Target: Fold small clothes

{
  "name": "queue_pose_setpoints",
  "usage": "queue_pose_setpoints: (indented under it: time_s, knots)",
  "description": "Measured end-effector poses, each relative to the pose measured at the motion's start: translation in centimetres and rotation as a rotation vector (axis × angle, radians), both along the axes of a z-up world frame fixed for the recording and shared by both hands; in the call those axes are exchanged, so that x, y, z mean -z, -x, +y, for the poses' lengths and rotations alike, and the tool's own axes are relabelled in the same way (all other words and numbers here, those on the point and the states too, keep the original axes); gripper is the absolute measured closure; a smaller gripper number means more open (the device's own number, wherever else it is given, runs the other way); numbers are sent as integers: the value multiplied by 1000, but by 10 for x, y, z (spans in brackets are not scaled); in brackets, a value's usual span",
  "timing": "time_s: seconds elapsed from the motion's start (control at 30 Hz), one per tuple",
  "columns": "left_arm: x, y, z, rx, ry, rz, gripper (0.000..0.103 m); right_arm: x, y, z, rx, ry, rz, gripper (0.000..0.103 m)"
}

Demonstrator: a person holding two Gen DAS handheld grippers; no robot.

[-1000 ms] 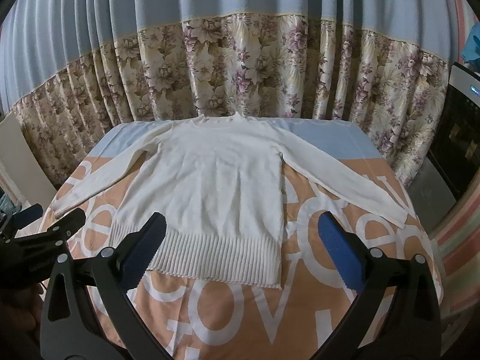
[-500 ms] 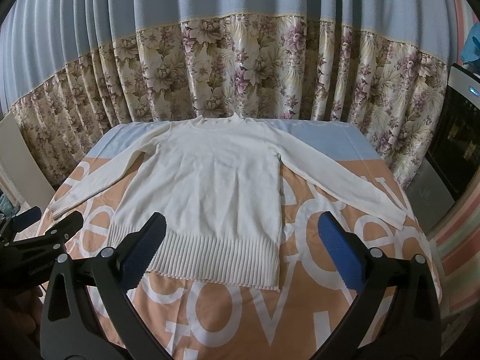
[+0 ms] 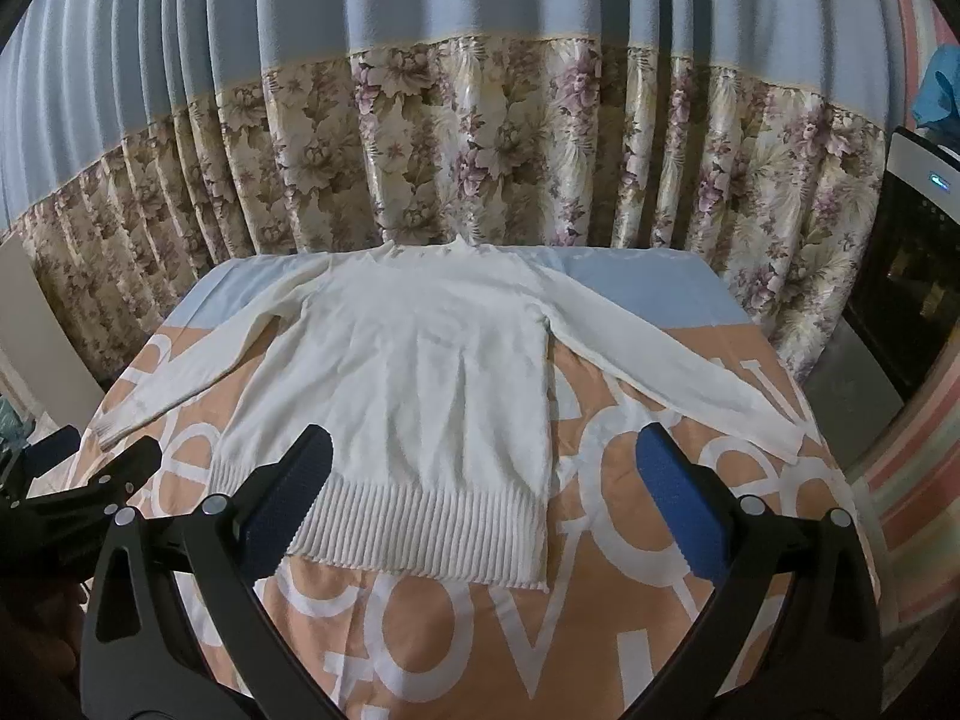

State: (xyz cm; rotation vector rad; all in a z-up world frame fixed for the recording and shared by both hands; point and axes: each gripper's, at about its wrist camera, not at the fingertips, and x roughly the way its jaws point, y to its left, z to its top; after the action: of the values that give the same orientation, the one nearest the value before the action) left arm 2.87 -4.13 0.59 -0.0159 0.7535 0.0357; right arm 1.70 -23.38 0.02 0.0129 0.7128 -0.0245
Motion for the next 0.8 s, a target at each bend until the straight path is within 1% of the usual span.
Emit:
queue_pose_setpoints:
  time_s: [0.07,0.1,0.23,0.27,0.33,0.37,0.57,0.73,0.8]
  knots:
    - [-1,-1,0,-2,0,-4,2,0,-2,-2,6,-5,0,3]
    - [-2,-2,1,-1,1,-4,2,0,1,-3,8,0,-33,3]
    - [-2,-3,-1,-1,-1,-6,2,-1,0,-5,14,10,-60,3]
    - [-1,-2,0,-3,-2,-4,2,-2,1,-5,15,32,-73,3]
    - [-1,-3,0,-3,3,-4,2,-2,1,-7,16,29,-73,3]
    - [0,-1,1,-2,0,-4,2,0,0,-8,18,-2,-54,3]
    - [0,-1,2,0,3,-7,2,2,-5,-14,26,-26,-57,3]
    - [2,-7,2,5,7,-8,2,0,-3,-21,28,-43,-135,3]
    - [6,-12,1,7,4,-11,2,3,-4,-25,28,-55,-135,3]
